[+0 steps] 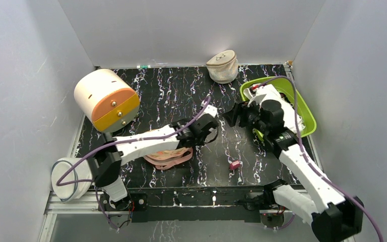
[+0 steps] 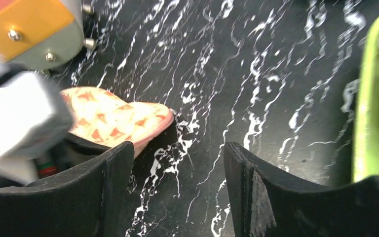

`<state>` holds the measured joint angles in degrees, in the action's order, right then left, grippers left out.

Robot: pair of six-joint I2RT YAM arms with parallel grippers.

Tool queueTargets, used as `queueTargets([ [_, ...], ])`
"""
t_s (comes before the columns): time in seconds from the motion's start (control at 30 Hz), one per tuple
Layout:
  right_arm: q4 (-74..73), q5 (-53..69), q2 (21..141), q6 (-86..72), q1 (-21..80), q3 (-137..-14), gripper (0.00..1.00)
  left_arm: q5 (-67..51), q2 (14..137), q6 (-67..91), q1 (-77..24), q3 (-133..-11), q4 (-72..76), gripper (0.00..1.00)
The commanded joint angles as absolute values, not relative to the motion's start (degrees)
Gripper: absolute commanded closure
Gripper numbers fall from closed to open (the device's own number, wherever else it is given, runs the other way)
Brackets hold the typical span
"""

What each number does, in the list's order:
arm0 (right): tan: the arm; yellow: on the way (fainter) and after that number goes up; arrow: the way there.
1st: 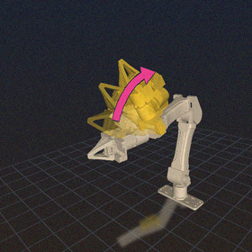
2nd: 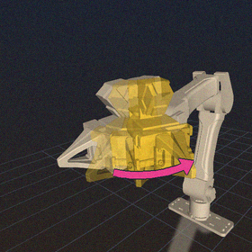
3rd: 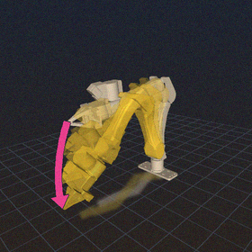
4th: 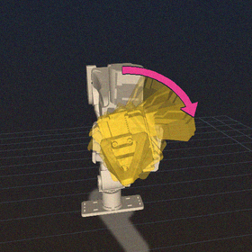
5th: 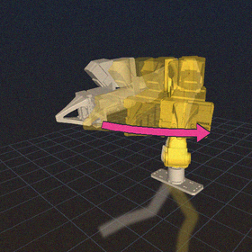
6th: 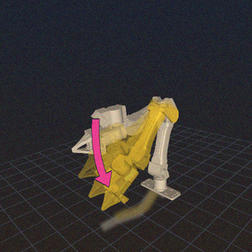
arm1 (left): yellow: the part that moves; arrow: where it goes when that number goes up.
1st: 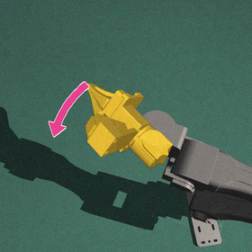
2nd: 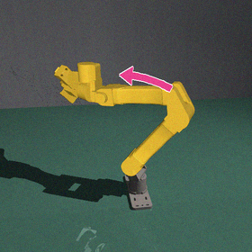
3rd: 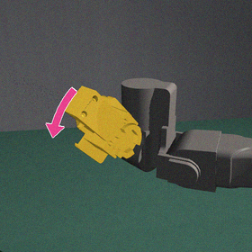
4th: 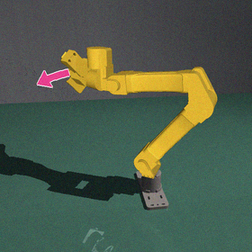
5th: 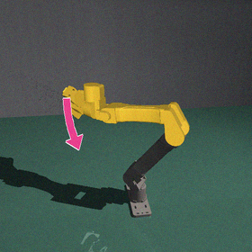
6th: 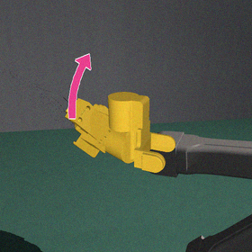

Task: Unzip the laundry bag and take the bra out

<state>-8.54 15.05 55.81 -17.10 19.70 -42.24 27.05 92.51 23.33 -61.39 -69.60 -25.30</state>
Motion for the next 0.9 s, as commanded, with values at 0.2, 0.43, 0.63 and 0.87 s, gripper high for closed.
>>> queueTargets([
  [0.2, -16.7, 3.4, 36.2, -10.2, 19.6, -49.4, 0.23, 28.2, 108.1, 26.1, -59.2, -91.1, -29.5, 0.77],
  [0.43, -17.3, -1.7, 29.7, -9.1, 19.6, -51.0, 0.18, 25.5, 103.0, 19.6, -57.2, -87.2, -24.3, 0.39],
  [0.63, -16.1, -2.1, 30.2, -8.7, 19.6, -50.3, 0.16, 21.9, 91.4, 10.4, -57.1, -72.7, -21.7, 0.07],
  [0.87, -11.6, 0.0, 32.5, -9.4, 19.6, -48.1, 0.16, 16.7, 79.2, -3.4, -58.1, -58.0, -24.1, 0.02],
])
